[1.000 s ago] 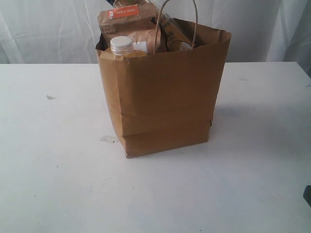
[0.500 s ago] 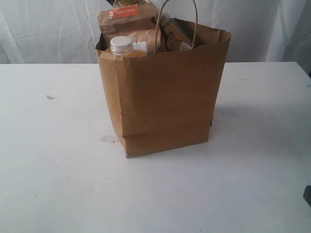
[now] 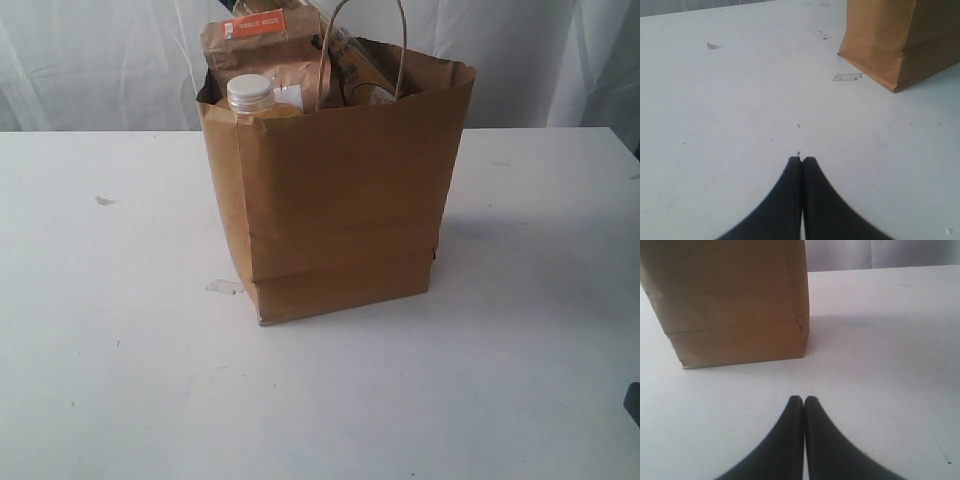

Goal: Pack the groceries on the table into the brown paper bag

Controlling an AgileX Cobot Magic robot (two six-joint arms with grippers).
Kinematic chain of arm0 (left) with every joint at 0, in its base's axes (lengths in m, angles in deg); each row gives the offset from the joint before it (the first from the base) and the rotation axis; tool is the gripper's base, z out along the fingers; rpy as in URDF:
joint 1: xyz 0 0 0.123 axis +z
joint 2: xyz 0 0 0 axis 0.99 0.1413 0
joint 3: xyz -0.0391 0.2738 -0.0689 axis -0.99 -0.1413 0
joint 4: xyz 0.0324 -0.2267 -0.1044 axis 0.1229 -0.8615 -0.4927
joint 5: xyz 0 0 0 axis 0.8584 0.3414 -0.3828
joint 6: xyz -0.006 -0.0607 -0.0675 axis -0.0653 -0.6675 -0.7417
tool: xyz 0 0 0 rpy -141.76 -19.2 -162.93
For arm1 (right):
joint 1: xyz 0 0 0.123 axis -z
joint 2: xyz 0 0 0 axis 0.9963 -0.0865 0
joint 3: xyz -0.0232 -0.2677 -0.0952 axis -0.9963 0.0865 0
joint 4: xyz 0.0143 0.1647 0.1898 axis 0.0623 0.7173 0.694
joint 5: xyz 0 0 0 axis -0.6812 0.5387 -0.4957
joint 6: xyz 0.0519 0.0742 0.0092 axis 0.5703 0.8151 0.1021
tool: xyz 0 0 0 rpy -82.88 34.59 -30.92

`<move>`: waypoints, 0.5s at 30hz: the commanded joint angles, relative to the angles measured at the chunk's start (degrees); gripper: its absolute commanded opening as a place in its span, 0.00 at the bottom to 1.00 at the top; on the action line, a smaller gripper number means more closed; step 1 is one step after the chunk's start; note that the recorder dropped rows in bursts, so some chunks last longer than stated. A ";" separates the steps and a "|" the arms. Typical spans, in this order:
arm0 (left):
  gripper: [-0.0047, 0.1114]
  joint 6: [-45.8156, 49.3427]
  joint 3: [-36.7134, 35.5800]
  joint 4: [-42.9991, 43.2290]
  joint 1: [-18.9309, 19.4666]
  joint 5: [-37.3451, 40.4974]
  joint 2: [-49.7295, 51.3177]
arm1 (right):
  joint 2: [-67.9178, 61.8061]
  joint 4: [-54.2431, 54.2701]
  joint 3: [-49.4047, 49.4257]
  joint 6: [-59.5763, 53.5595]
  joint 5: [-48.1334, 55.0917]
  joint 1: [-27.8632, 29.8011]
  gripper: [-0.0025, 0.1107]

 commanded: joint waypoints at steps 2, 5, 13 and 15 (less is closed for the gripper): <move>0.04 -0.45 -0.16 -0.33 0.25 -0.06 -0.31 | 0.34 -0.18 0.26 -0.30 -0.16 0.37 0.02; 0.04 -0.45 -0.16 -0.33 0.25 -0.06 -0.31 | 0.34 -0.18 0.26 -0.30 -0.16 0.37 0.02; 0.04 -0.45 -0.16 -0.33 0.25 -0.06 -0.31 | 0.34 -0.18 0.26 -0.30 -0.16 0.37 0.02; 0.04 -0.45 -0.16 -0.33 0.25 -0.06 -0.31 | 0.34 -0.18 0.26 -0.84 -0.16 0.37 0.02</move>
